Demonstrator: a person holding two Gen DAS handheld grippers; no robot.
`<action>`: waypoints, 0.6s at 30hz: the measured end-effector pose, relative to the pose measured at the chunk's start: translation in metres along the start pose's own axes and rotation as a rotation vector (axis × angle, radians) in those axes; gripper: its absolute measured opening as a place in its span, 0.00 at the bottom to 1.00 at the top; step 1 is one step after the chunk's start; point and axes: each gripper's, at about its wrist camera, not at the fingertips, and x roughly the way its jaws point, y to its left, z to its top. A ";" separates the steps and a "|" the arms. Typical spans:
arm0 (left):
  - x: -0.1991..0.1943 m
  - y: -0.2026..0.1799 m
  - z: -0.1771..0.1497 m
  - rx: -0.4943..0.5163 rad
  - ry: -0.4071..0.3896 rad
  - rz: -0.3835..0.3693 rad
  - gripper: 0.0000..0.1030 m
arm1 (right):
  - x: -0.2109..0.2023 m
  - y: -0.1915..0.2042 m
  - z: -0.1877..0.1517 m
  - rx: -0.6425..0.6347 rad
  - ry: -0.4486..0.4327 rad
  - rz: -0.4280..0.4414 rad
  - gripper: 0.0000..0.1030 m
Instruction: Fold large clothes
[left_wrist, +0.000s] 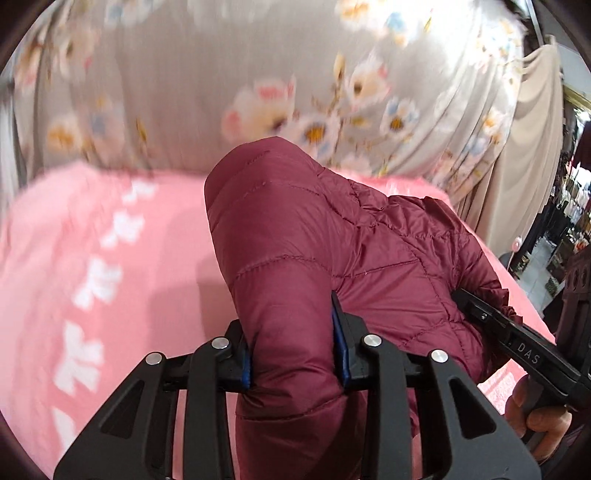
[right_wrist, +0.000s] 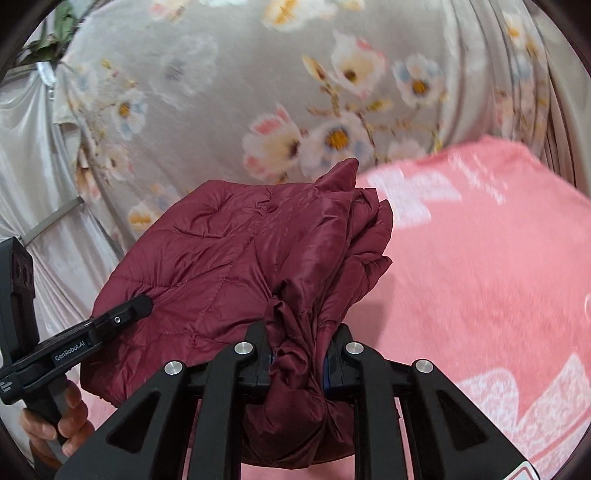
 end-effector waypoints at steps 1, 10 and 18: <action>-0.007 0.001 0.005 0.012 -0.025 0.007 0.30 | -0.003 0.007 0.006 -0.011 -0.026 0.008 0.15; -0.043 0.021 0.048 0.102 -0.195 0.086 0.30 | 0.005 0.053 0.045 -0.082 -0.165 0.045 0.15; -0.029 0.052 0.059 0.131 -0.222 0.152 0.31 | 0.043 0.083 0.051 -0.138 -0.163 0.047 0.15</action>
